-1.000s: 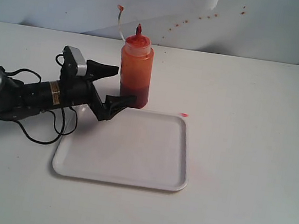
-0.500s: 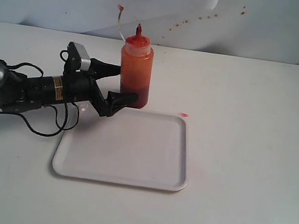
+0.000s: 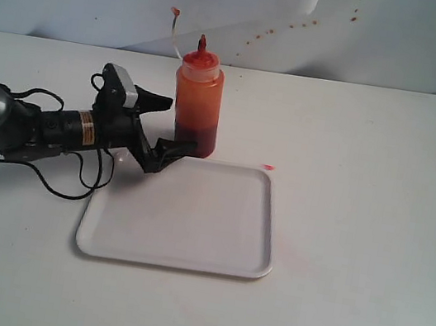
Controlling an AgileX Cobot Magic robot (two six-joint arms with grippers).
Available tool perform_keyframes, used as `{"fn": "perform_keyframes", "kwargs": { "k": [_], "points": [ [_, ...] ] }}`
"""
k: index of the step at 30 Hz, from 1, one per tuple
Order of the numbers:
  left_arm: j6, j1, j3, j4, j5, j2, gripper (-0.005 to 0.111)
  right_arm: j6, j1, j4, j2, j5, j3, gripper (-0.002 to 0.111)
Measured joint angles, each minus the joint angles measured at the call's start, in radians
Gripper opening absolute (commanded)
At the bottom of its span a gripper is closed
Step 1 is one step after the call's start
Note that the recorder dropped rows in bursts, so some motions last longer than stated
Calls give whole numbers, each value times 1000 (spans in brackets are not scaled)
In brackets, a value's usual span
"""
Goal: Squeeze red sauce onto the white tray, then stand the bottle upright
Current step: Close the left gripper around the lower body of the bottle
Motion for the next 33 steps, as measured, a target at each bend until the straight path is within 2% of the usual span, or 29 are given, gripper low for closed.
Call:
{"fn": "perform_keyframes", "kwargs": {
  "k": [5,12,18,33],
  "points": [
    [0,-18,-20,5,7,0,105,0,0,0,0,0,0,0],
    [-2,-84,-71,41,84,9,105,0,0,0,0,0,0,0],
    [-26,-88,-77,22,126,15,105,0,0,0,0,0,0,0],
    [-49,-88,-77,-37,126,15,105,0,0,0,0,0,0,0]
  ]
}}
